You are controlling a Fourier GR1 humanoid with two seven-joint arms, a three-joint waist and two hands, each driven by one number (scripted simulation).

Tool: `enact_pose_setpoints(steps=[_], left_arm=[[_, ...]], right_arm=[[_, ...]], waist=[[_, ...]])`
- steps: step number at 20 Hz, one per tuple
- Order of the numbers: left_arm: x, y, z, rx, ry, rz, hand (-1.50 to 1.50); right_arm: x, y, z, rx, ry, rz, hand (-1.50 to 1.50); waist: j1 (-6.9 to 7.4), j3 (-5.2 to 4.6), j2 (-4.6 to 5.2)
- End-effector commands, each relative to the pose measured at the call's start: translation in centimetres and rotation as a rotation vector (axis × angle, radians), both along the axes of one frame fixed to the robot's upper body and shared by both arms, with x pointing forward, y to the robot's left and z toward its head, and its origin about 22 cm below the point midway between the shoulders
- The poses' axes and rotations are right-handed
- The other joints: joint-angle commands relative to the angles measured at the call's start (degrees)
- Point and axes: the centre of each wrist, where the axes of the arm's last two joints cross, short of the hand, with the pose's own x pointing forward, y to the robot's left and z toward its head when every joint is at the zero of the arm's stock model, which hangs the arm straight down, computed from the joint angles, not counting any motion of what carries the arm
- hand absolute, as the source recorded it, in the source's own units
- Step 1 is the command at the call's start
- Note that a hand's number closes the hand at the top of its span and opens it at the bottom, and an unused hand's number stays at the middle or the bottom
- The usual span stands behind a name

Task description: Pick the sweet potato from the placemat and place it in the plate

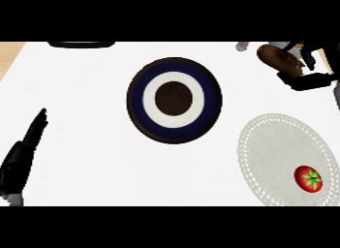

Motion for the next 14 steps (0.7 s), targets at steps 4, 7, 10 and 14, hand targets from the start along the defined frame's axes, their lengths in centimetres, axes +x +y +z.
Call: enact_pose_setpoints(steps=[4, 7, 10, 14], left_arm=[[-0.7, 0.9, -0.1, 0.002, 0.0, 0.002, 0.0], [-1.0, -0.3, 0.0, 0.017, -0.003, 0.016, 0.0], [-1.2, 0.8, -0.1, -0.005, 0.007, 0.007, 0.0], [-0.5, -0.1, -0.4, -0.004, -0.006, -0.021, 0.0]], right_arm=[[2.3, 9.0, 2.9, 0.042, 0.019, 0.108, 1.5], [2.0, 12.8, 3.1, 0.052, 0.076, 0.135, 1.5], [2.1, 16.1, 3.6, 0.038, 0.118, 0.145, 1.5], [2.9, 19.7, 2.7, -0.055, 0.19, 0.163, 1.5]], waist=[[-0.26, -0.06, -0.15], [-0.58, -0.06, -0.35], [-0.33, -0.05, -0.21], [0.38, -0.04, 0.17]])
